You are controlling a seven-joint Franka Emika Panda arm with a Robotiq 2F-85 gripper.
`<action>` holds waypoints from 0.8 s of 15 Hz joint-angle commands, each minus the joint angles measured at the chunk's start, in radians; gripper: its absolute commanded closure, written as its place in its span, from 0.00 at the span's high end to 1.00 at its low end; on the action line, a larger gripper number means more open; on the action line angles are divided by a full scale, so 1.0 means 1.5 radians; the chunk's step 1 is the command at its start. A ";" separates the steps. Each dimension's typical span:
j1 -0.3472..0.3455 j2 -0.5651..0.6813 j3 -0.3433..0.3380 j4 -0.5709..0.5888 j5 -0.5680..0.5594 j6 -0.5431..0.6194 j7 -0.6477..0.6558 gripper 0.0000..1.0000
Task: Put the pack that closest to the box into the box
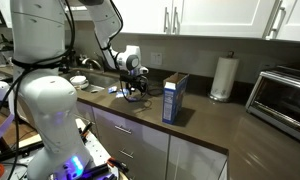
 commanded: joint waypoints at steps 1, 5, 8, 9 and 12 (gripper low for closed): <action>-0.007 0.034 0.007 0.041 0.019 -0.024 -0.037 0.67; -0.010 0.043 0.009 0.054 0.026 -0.045 -0.040 0.48; -0.014 0.045 0.011 0.056 0.036 -0.049 -0.048 0.33; -0.015 0.045 0.012 0.056 0.039 -0.050 -0.051 0.43; -0.016 0.041 0.012 0.055 0.046 -0.059 -0.056 0.61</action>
